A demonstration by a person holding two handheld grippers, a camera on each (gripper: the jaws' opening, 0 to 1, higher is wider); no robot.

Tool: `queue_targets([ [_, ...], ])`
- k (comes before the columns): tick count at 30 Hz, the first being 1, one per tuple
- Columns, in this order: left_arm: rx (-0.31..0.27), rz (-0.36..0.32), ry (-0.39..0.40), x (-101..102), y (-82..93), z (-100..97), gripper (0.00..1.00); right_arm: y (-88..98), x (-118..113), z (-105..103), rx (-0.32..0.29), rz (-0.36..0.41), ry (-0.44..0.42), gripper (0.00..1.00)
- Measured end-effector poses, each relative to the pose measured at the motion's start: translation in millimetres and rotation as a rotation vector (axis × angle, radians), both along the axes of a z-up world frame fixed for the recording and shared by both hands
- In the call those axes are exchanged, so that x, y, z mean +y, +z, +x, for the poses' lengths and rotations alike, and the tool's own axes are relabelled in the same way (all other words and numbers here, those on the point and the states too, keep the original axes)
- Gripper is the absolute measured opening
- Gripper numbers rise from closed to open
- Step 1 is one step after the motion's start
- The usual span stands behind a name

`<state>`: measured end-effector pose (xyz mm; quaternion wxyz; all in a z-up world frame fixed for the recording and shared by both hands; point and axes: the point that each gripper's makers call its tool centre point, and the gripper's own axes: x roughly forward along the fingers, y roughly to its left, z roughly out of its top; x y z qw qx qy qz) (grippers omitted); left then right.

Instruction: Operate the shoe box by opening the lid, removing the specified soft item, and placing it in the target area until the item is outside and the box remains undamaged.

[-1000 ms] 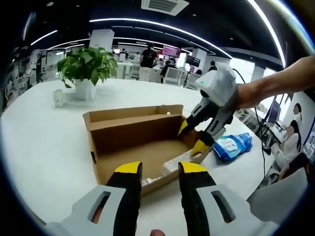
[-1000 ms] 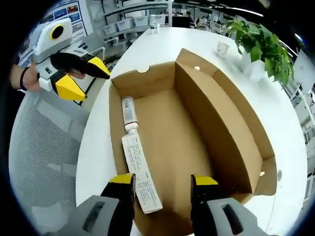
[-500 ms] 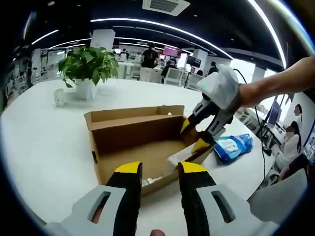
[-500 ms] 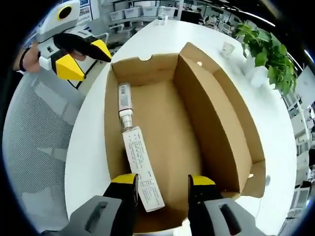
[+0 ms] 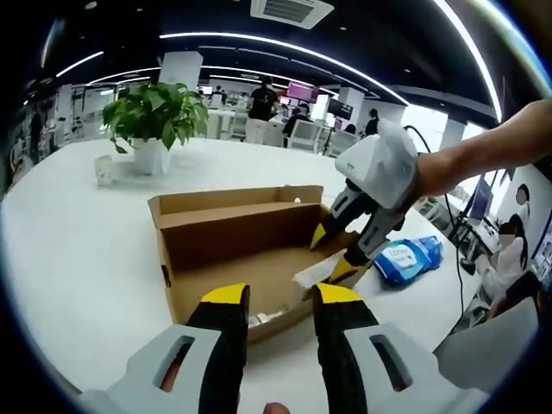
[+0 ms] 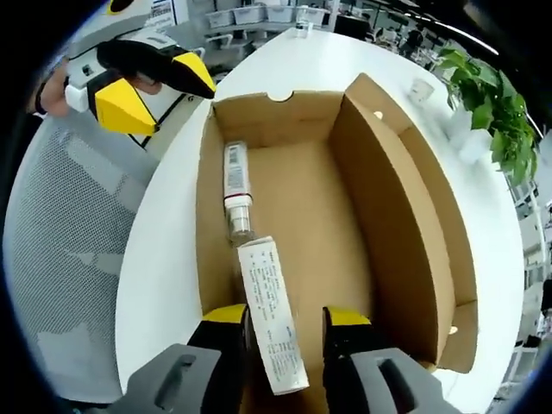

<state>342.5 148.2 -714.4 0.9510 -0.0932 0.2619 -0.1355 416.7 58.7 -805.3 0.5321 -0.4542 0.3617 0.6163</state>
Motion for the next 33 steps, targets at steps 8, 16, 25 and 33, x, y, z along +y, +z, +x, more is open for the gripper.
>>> queue_targets([
  [8, 0.0, -0.005, 0.004, 1.2, -1.4, 1.4, 0.29, -17.0, -0.6, -4.4, 0.017, -0.052, -0.032, 0.21],
  [16, -0.005, -0.011, 0.013, 4.6, -4.0, 5.8, 0.29, -19.6, -0.3, -4.9, -0.009, -0.061, -0.044, 0.17],
  [25, -0.003, -0.018, 0.012, 3.8, -4.7, 5.2, 0.29, -14.1, 2.8, 0.5, -0.024, -0.033, -0.068, 0.16],
  [33, -0.002, -0.018, 0.012, 3.3, -4.0, 3.9, 0.29, 2.5, 8.3, 6.7, -0.039, 0.013, -0.094, 0.16],
])
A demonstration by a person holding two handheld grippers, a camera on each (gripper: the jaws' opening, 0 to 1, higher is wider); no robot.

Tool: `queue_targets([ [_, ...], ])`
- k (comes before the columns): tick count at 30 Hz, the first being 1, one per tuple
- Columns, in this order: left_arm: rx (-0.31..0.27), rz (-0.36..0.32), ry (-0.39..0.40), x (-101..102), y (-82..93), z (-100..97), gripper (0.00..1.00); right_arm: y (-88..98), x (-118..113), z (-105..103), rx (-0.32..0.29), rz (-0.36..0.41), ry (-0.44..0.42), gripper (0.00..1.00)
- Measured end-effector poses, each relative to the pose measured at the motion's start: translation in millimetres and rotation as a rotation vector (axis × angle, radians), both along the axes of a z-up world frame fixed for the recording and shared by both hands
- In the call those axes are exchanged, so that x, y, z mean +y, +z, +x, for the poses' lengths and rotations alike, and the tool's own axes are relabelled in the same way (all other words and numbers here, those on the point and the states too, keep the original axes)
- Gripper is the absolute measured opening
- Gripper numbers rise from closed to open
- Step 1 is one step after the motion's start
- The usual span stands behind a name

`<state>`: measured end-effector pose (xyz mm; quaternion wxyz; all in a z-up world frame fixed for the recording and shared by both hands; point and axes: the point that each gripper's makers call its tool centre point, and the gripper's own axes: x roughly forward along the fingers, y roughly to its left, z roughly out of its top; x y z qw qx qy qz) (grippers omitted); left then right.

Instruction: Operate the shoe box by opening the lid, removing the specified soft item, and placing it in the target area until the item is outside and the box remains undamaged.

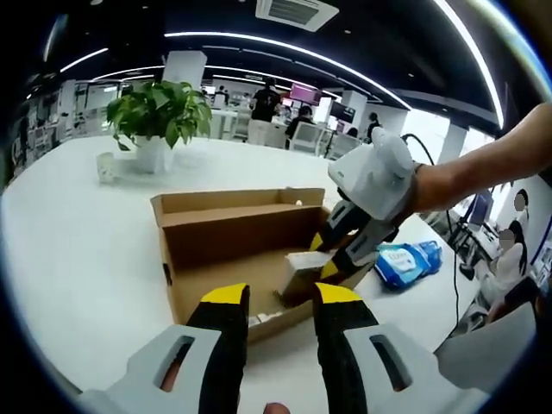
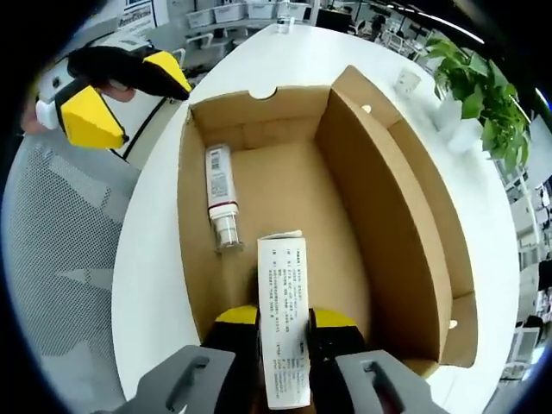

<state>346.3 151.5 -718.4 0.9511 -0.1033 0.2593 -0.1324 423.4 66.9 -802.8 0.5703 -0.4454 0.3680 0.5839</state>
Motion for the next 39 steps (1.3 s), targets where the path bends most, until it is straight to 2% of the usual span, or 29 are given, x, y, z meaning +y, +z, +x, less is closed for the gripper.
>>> queue_targets([
  [19, 0.001, 0.0, -0.002, -2.4, 4.9, -5.4, 0.29, 38.2, 11.2, 0.0, -0.034, 0.064, 0.001, 0.16],
  [27, -0.003, 0.0, -0.008, -4.3, 6.4, -6.2, 0.29, 61.1, 13.7, -0.9, -0.065, 0.093, 0.019, 0.16],
  [39, 0.007, 0.003, -0.022, -7.1, 3.2, -6.5, 0.29, 87.2, -6.2, 1.9, -0.109, 0.104, 0.024, 0.16],
])
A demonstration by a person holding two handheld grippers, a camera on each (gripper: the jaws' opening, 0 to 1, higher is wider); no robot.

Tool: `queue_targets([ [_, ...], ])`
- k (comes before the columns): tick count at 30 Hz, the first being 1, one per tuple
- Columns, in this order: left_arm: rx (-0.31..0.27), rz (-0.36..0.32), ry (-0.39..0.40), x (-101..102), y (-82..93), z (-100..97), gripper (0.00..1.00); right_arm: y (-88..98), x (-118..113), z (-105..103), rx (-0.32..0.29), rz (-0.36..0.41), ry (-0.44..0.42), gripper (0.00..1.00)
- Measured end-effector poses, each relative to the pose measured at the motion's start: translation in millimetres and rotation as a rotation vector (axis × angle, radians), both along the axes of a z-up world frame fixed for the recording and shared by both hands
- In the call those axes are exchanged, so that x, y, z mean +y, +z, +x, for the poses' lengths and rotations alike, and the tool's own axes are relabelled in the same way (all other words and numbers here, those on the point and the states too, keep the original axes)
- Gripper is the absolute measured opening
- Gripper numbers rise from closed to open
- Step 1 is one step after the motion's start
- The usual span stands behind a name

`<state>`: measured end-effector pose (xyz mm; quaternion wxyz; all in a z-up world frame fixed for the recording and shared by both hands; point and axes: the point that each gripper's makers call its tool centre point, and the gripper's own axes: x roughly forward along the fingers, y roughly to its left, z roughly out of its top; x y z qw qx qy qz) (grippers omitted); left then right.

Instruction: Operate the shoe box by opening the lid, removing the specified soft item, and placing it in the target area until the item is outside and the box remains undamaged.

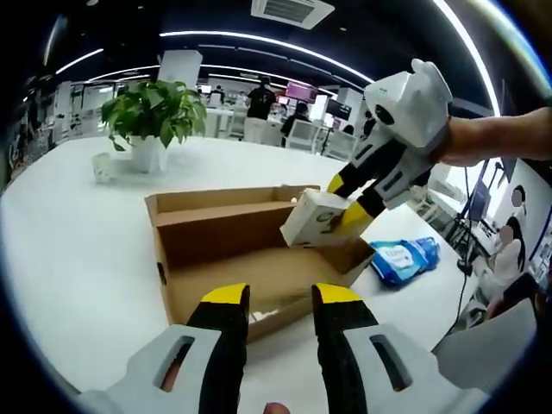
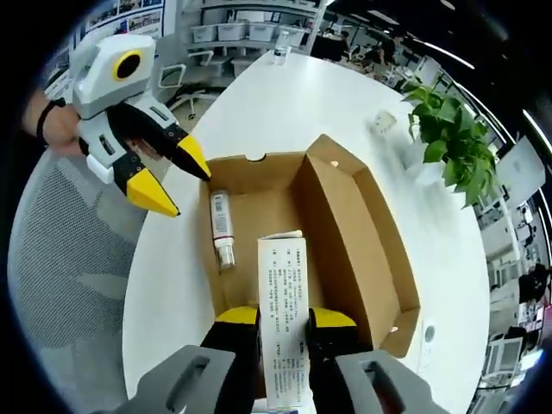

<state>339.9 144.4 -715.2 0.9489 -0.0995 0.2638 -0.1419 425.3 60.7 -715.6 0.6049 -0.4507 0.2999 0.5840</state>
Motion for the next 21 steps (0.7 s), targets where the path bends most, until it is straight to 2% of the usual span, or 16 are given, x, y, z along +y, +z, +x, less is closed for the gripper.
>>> queue_targets([
  [10, 0.005, 0.002, -0.004, -1.3, -0.6, -0.8, 0.29, 15.8, -20.6, 1.0, -0.012, 0.022, -0.032, 0.16],
  [21, 0.006, 0.015, -0.019, -4.2, -1.1, -1.0, 0.29, 15.1, -54.6, 1.6, -0.014, 0.009, -0.074, 0.16],
])
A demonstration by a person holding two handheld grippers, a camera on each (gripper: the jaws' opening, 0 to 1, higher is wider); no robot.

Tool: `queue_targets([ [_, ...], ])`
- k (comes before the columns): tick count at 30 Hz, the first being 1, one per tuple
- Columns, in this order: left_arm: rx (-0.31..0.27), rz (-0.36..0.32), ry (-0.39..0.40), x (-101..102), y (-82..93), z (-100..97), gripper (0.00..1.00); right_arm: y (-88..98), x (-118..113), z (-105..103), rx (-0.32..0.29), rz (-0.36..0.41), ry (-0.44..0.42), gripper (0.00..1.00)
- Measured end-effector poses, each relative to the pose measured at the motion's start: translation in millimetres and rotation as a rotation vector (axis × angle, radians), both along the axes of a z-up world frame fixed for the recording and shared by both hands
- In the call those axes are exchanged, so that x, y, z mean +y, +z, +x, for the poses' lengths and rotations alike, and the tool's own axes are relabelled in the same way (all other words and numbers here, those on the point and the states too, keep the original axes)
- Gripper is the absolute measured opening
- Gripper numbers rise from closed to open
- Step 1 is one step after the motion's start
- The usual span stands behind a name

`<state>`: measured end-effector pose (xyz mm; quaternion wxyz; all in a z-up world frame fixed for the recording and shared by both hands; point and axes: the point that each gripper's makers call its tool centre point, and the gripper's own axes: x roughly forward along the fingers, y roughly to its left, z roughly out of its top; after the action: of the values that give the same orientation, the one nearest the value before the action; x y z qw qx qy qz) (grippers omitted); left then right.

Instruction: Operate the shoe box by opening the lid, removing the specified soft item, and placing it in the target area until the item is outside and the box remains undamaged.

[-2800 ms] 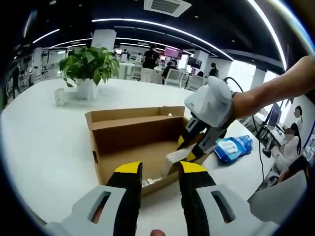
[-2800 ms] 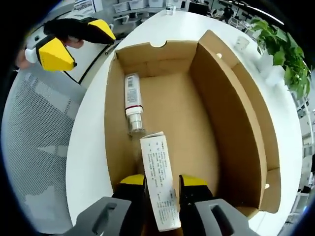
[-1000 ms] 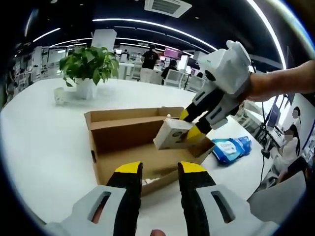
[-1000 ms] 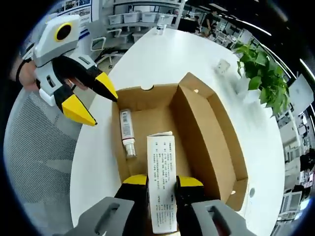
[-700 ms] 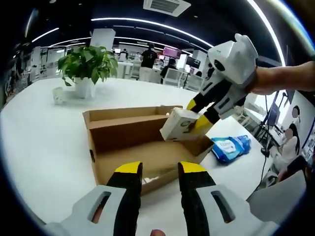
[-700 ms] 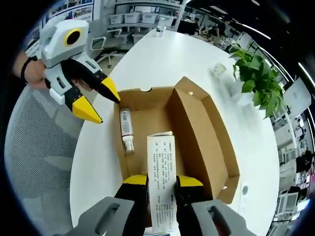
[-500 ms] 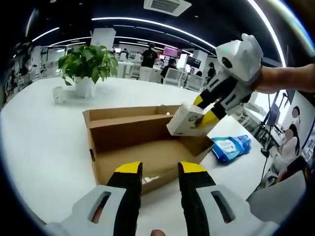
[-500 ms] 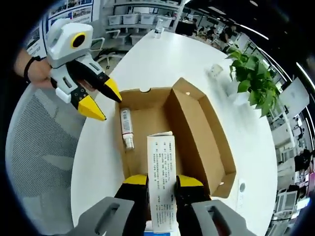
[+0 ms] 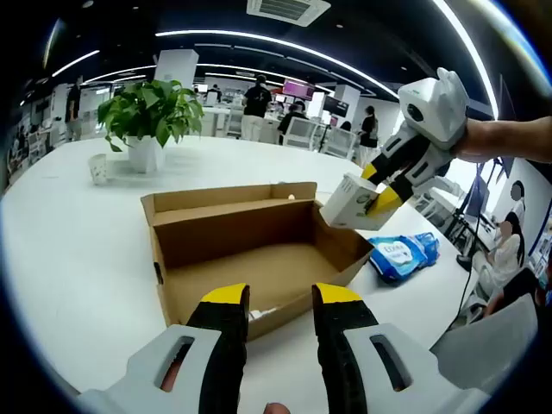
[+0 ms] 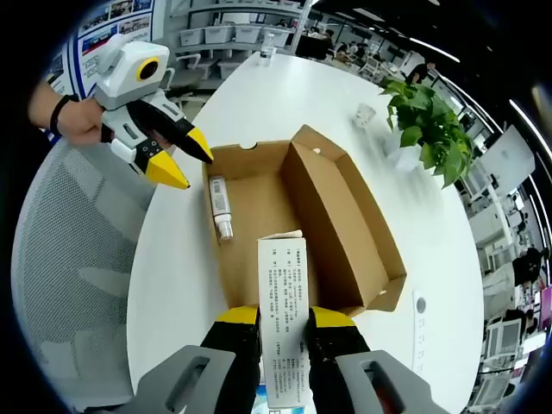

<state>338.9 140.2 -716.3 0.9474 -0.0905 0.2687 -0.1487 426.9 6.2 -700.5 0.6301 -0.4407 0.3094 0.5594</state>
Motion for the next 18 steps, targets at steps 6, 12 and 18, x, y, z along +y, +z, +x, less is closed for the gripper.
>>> queue_targets([
  [6, 0.002, 0.004, 0.0, 0.5, -0.4, 0.1, 0.29, 2.1, -21.7, 7.3, -0.008, -0.017, -0.021, 0.16],
  [12, -0.003, 0.008, -0.003, -0.1, 0.4, 0.6, 0.29, -1.3, -50.0, 11.5, 0.0, -0.035, -0.059, 0.16],
  [18, -0.002, 0.02, -0.013, -1.9, -0.9, 0.6, 0.3, -6.5, -76.4, 6.6, 0.007, -0.048, -0.098, 0.16],
])
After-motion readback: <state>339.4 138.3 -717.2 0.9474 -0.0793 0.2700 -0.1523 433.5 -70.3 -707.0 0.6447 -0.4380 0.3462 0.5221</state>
